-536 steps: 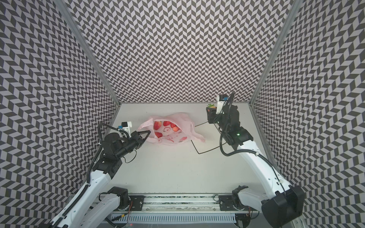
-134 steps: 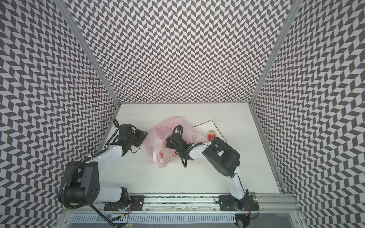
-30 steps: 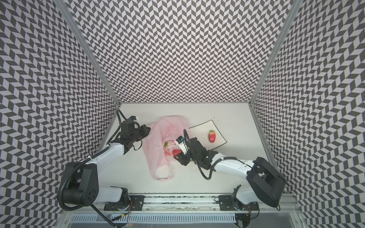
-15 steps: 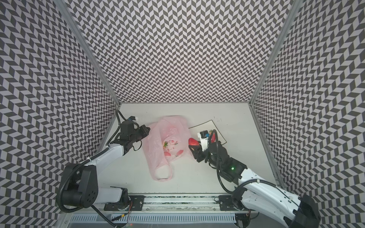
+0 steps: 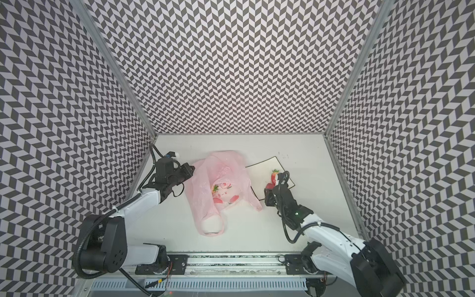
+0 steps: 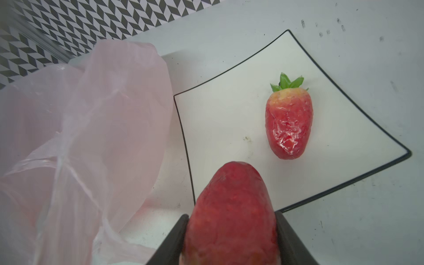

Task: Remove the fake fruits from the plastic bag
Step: 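Lift the red strawberry out of the bag toward the mat with the right gripper, then lower the strawberry onto the white mat and open the right gripper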

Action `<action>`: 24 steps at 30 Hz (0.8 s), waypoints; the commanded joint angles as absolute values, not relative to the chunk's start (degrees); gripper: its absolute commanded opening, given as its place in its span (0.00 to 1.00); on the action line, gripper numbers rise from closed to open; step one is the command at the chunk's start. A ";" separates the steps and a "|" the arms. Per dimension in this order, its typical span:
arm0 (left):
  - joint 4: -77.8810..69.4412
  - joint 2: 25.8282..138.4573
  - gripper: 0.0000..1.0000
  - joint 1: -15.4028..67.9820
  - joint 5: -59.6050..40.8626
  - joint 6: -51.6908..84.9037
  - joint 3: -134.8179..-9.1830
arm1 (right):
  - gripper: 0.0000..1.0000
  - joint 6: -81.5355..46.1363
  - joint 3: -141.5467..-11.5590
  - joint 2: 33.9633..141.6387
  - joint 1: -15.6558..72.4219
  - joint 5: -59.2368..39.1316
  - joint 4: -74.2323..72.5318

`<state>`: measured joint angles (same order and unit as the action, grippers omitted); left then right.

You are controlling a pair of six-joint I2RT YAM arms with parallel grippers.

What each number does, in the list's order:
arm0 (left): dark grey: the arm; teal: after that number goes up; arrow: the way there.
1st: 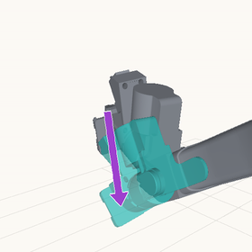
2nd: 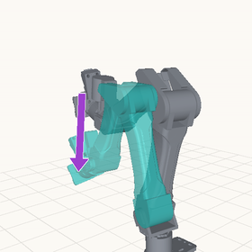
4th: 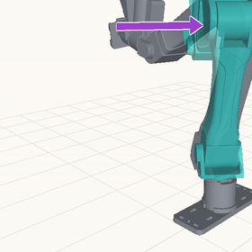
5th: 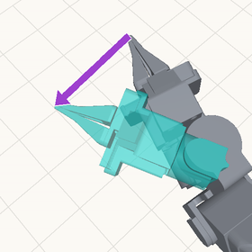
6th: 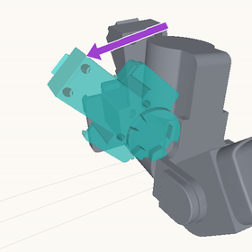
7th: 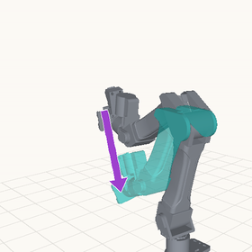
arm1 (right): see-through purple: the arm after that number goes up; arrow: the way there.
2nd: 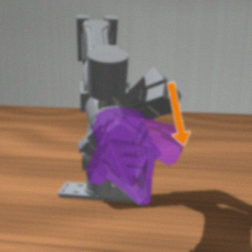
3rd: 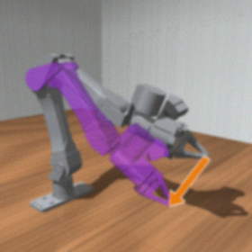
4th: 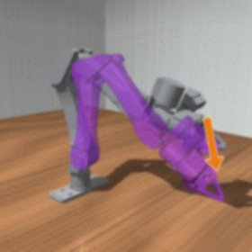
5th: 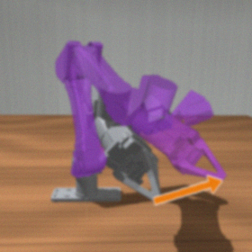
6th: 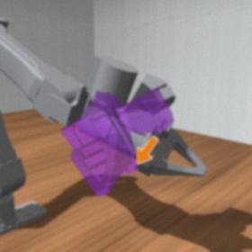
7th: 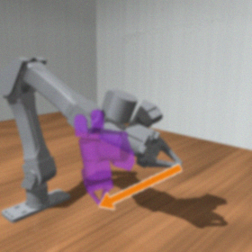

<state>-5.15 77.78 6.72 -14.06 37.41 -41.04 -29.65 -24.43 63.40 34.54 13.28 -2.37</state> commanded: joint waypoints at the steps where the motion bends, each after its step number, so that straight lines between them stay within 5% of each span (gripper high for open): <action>1: -6.02 76.40 0.00 6.46 -14.22 37.66 -40.60 | 0.37 -30.26 -27.22 68.32 34.09 11.80 -11.29; 24: -5.57 77.04 0.03 6.24 -14.00 37.38 -40.67 | 0.43 -27.95 -42.57 96.35 31.47 14.39 -15.39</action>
<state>-5.13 77.76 6.70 -14.66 37.36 -41.04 -28.51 -41.10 95.44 31.75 12.62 -13.69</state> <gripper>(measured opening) 0.047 0.505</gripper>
